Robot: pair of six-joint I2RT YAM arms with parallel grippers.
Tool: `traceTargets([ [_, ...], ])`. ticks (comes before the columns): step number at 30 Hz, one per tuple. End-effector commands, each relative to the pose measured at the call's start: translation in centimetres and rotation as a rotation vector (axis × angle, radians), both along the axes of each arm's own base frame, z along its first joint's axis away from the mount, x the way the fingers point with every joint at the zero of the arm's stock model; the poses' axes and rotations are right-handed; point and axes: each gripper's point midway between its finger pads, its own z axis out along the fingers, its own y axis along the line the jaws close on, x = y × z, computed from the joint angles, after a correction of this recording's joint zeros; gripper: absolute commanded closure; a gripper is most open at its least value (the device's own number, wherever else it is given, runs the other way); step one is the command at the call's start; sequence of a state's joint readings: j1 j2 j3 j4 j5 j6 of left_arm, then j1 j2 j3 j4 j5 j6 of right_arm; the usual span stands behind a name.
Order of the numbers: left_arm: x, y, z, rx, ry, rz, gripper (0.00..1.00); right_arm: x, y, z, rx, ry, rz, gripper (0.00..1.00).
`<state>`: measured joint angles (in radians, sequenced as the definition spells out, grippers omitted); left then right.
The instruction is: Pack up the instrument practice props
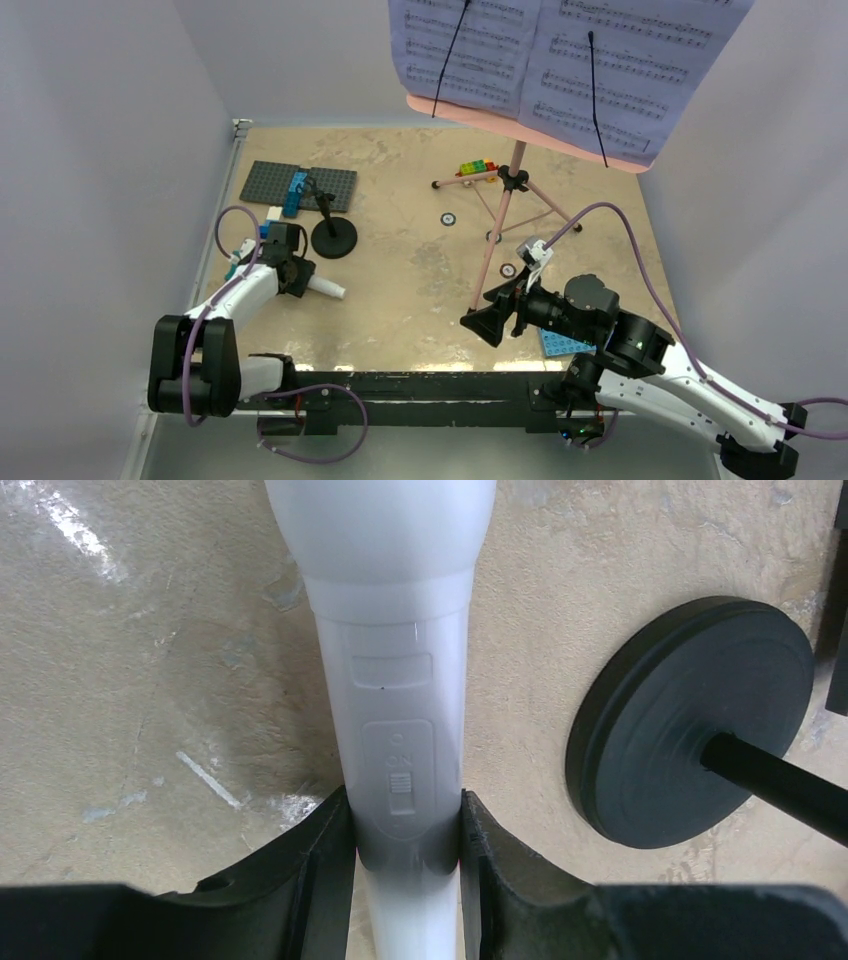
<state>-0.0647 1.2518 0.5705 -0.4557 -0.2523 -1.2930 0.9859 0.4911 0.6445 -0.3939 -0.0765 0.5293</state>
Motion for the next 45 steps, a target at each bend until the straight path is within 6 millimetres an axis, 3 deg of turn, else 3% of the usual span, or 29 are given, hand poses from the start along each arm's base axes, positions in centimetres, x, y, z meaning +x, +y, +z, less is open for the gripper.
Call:
traceTargets([
  [1, 0.6, 0.2, -0.2, -0.008, -0.007, -0.020, 0.65, 0.4, -0.3, 0.3, -0.004, -0.023, -0.022, 0.01],
  [7, 0.7, 0.5, 0.0, -0.013, -0.012, -0.031, 0.30, 0.4, -0.3, 0.2, -0.006, -0.019, -0.022, 0.01],
  [15, 0.6, 0.3, 1.2, -0.037, -0.035, -0.050, 0.20, 0.2, -0.7, 0.2, -0.005, -0.010, -0.028, 0.01],
  [18, 0.5, -0.2, 3.1, -0.054, -0.087, -0.071, 0.13, 0.1, -1.0, 0.2, -0.006, -0.010, -0.035, 0.01],
  [20, 0.0, -0.6, 4.6, -0.068, -0.129, -0.093, 0.01, 0.1, -1.2, 0.1, -0.010, -0.011, -0.040, 0.01],
  [25, -2.1, -1.4, 8.9, -0.080, -0.273, -0.151, 0.00, 0.2, -1.4, -0.1, -0.016, -0.013, -0.047, 0.01],
  [29, -2.4, -3.2, 12.4, -0.094, -0.463, -0.251, 0.00, 0.5, -1.6, -0.6, -0.028, -0.018, -0.068, 0.01],
  [34, -2.6, -8.1, 14.5, -0.057, -0.580, -0.511, 0.00, 2.0, -3.8, -1.1, -0.041, -0.050, -0.198, 0.01],
  [39, -2.8, -15.0, 17.3, 0.031, -0.663, -0.815, 0.00, 3.7, -6.9, -1.7, -0.058, -0.065, -0.383, 0.01],
  [45, -2.0, -24.0, 21.7, 0.102, -0.885, -1.129, 0.00, 5.6, -8.7, -3.5, -0.060, -0.053, -0.558, 0.02],
])
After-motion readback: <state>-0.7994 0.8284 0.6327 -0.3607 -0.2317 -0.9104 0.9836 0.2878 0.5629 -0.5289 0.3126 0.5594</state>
